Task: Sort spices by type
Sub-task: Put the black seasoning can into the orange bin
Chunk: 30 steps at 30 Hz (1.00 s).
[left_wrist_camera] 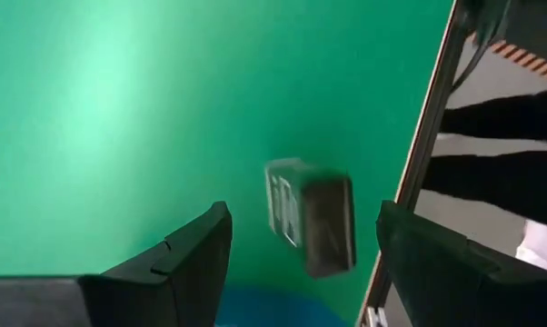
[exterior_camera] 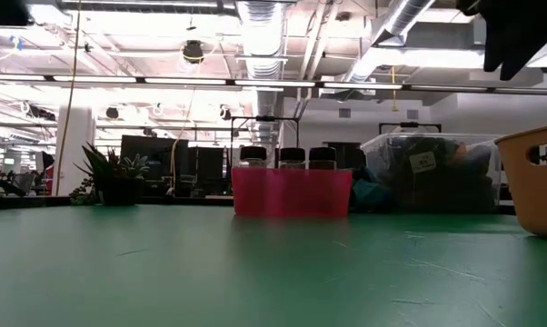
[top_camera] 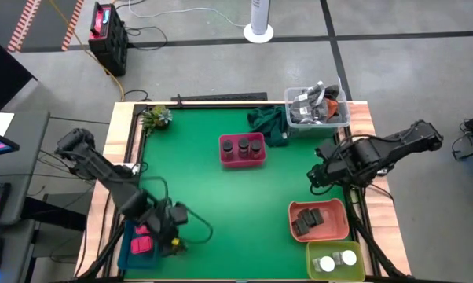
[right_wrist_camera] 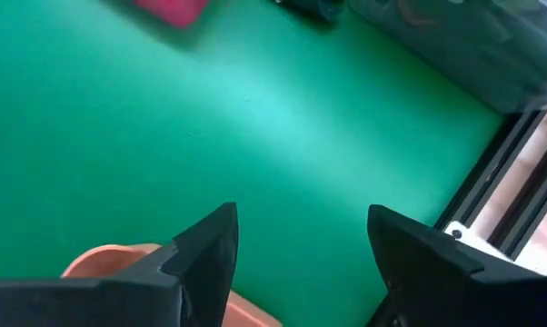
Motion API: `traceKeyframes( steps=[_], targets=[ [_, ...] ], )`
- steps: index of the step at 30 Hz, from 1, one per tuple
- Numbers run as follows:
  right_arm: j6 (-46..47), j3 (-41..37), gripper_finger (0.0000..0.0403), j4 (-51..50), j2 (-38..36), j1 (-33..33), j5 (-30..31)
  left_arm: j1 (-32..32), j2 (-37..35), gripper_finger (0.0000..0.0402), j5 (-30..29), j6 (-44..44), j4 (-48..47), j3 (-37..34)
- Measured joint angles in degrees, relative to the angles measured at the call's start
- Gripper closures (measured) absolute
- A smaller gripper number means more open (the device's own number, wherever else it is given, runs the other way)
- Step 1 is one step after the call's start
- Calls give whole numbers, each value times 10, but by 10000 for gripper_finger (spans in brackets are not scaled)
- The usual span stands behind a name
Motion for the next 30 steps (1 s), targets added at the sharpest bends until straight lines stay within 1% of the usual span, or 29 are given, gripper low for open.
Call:
traceKeyframes(
  steps=[5, 11, 15, 25, 30],
  targets=[
    [-46, 0, 131, 1, 0, -15, 0, -63, 48, 141, -22, -76, 15, 0],
    [-62, 0, 131, 1, 0, -22, 0, -90, 98, 141, -20, -136, 20, 0],
    [-62, 0, 131, 3, 0, -22, 0, -94, 119, 141, -4, -141, 27, 0],
    [-66, 0, 131, 14, 0, -22, 1, -94, 146, 141, -17, -136, 47, 0],
    [-73, 0, 131, 14, 0, -22, 2, -92, 166, 146, -6, -131, 62, 0]
  ],
)
